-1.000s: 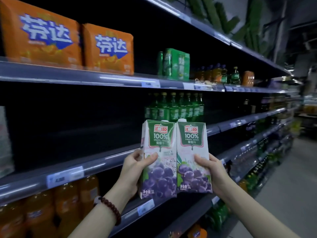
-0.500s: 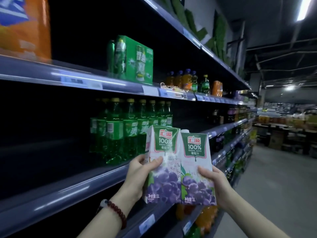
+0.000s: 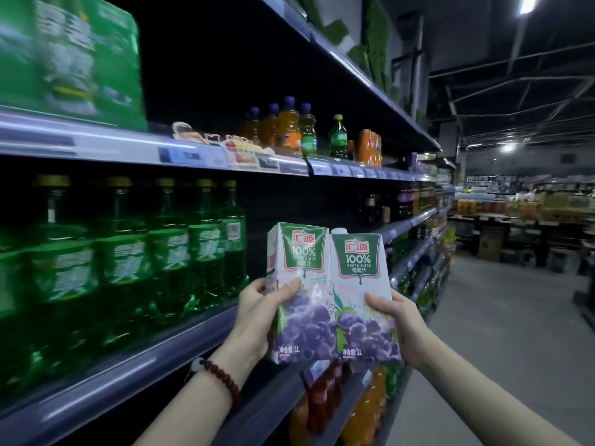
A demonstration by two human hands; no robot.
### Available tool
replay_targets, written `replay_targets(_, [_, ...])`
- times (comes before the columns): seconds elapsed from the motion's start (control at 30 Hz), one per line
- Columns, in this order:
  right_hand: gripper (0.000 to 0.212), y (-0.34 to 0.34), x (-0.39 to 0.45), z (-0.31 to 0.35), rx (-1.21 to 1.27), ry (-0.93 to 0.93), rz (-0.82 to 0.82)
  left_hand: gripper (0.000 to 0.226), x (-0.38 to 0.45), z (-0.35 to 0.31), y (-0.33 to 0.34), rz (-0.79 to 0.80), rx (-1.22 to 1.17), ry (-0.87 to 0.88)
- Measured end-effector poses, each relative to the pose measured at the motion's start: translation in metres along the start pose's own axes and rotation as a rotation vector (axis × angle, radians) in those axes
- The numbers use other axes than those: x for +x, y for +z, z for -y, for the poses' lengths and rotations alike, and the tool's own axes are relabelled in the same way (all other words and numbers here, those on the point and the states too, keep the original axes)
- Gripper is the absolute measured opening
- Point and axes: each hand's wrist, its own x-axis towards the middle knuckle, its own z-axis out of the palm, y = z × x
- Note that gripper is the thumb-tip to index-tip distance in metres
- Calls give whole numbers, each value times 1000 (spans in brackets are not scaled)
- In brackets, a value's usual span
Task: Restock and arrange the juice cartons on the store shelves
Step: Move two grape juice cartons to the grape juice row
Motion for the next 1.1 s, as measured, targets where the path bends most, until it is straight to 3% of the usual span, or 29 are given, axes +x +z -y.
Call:
replay_targets(0.13, [58,-60,53,9,3,15,20,59,44,27,52,-49,-3,5])
replay_targets(0.47, [65,-153,188,39,-21,49,131,52,150,56,145,-198,5,55])
replay_targets(1.1, [58,-166,436,6,60,37,295,48,352,92,141,-357,77,142])
